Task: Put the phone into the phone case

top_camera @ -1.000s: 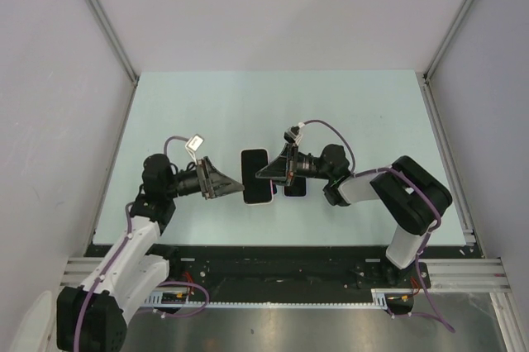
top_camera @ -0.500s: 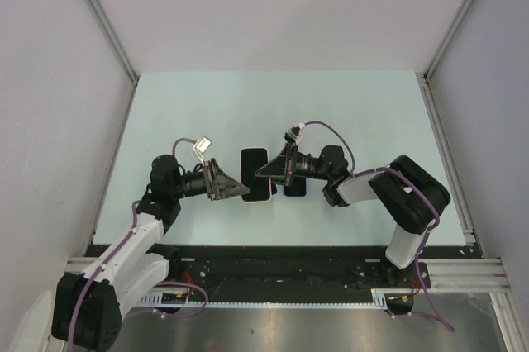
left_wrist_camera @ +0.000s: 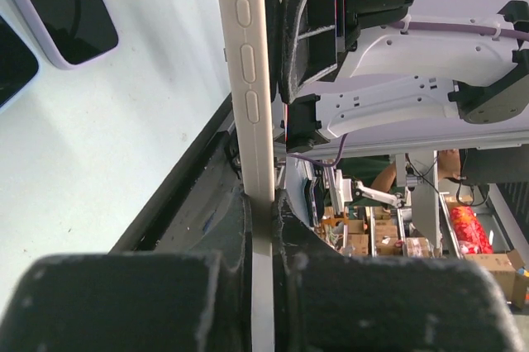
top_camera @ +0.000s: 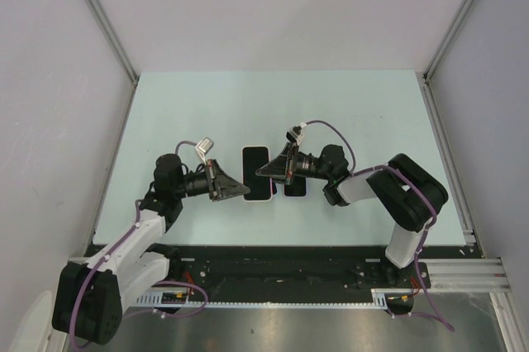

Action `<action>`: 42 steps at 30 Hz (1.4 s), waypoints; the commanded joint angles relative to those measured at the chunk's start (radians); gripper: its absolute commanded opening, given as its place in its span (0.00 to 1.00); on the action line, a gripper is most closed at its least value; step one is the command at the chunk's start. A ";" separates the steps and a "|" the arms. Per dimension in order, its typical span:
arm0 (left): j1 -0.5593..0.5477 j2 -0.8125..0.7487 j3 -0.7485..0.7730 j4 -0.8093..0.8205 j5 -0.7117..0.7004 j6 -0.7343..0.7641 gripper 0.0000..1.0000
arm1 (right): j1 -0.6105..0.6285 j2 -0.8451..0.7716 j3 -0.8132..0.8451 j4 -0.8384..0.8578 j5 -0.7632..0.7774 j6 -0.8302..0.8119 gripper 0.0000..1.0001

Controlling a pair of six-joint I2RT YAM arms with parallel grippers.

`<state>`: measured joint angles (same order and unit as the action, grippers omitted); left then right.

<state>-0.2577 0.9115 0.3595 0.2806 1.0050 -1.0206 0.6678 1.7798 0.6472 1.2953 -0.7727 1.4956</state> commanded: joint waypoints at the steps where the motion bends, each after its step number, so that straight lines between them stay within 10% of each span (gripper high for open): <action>1: -0.008 -0.003 0.016 0.003 0.014 0.079 0.01 | -0.004 0.001 0.012 0.294 0.015 0.058 0.21; 7: -0.009 -0.017 0.019 -0.026 -0.008 0.088 0.49 | -0.010 0.000 0.012 0.294 0.024 0.060 0.20; 12: -0.014 0.003 0.018 -0.029 -0.009 0.094 0.56 | -0.008 0.010 0.012 0.292 0.021 0.057 0.21; 15: -0.020 0.015 0.021 -0.029 -0.011 0.094 0.54 | -0.005 0.012 0.012 0.283 0.016 0.046 0.24; 23: -0.029 0.047 0.055 -0.132 -0.034 0.189 0.01 | 0.006 -0.043 0.012 0.101 0.006 -0.072 0.34; 34: -0.040 0.043 0.081 -0.213 -0.077 0.261 0.01 | 0.000 -0.105 0.012 -0.060 0.007 -0.173 0.18; 38: -0.040 0.030 0.090 -0.241 -0.100 0.274 0.15 | -0.010 -0.111 0.014 -0.059 0.004 -0.173 0.08; 42: -0.040 0.023 0.143 -0.363 -0.156 0.362 0.61 | -0.055 -0.123 0.009 -0.071 -0.022 -0.173 0.06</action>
<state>-0.2932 0.9497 0.4313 0.0460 0.9401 -0.7803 0.6559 1.7271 0.6456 1.1606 -0.7723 1.3041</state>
